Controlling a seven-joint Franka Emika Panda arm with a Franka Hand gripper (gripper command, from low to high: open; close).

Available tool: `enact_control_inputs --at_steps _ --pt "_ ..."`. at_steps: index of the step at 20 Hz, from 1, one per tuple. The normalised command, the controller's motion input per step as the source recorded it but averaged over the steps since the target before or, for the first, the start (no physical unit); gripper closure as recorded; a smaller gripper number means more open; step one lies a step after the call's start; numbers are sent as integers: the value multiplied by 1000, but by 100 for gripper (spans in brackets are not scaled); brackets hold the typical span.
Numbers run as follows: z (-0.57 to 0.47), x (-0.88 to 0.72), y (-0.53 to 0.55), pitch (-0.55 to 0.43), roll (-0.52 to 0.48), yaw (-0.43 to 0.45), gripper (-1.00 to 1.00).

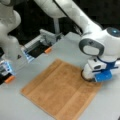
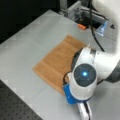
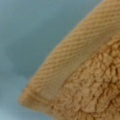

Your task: Folding a towel twice

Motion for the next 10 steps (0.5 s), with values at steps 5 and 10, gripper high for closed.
enact_control_inputs --at_steps 5,10 --pt "-163 -154 -71 -148 -37 -2 100" --pt "-201 -143 -124 -237 -8 54 100"
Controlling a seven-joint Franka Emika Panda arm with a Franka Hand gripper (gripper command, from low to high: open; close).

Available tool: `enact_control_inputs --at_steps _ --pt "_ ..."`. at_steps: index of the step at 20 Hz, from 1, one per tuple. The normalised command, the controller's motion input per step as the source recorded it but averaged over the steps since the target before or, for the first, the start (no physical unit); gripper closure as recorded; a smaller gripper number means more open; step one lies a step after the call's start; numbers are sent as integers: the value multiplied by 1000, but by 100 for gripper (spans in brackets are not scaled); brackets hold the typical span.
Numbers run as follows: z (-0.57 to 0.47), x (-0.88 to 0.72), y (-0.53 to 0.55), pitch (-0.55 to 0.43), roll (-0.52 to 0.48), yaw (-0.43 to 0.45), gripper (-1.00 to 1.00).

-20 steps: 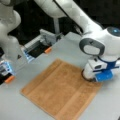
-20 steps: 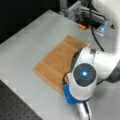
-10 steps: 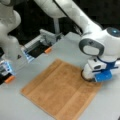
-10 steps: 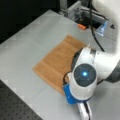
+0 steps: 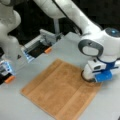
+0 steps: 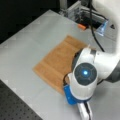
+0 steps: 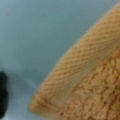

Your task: Folding a towel twice

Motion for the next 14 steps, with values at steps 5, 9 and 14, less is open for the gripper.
enact_control_inputs --at_steps 5,9,14 --pt "-225 -145 -146 -230 -29 60 100" --pt "-231 -147 -77 -188 -33 48 100" --pt "-160 -191 -79 -128 -23 56 100"
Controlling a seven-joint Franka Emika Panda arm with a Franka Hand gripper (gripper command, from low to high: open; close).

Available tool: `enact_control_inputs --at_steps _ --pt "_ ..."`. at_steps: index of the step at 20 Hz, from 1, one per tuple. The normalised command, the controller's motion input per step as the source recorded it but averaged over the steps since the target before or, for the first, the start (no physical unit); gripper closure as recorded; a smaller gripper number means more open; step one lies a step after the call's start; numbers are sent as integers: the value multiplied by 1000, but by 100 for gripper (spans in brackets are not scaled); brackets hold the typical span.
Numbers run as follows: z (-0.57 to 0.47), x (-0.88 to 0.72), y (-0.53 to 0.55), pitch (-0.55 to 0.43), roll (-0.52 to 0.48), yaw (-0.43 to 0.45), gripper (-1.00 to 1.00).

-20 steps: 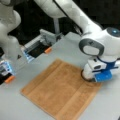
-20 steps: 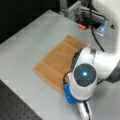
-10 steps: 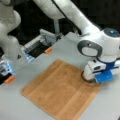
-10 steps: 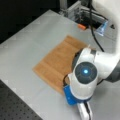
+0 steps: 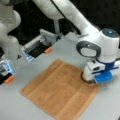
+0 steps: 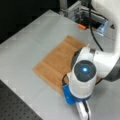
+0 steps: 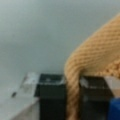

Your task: Folding a towel twice

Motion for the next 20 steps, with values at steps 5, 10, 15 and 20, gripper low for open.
enact_control_inputs --at_steps 5,10,15,20 --pt "6 -295 -146 -57 -16 78 100" --pt "56 -344 -196 -31 -2 67 100" --pt "146 -447 -361 -42 63 100 100" --pt "43 -476 -410 -58 135 80 100"
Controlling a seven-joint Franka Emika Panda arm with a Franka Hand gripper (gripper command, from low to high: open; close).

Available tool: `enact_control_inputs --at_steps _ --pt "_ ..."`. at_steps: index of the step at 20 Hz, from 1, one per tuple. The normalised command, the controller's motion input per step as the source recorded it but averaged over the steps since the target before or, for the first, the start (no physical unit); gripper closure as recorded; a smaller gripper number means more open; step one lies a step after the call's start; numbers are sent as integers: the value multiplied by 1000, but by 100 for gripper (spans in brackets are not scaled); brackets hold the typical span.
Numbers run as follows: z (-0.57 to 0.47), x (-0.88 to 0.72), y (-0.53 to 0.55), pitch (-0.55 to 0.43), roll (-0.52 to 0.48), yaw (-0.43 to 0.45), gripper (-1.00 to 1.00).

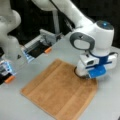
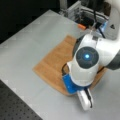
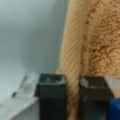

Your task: Folding a towel twice

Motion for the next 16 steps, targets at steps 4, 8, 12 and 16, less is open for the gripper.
enact_control_inputs --at_steps 4,8,12,16 --pt "-31 -521 -443 -90 207 16 100" --pt "-93 -516 -395 -137 267 -35 100" --pt "-97 -614 -255 -191 300 -90 100" --pt "-60 -759 -95 -208 249 -76 100"
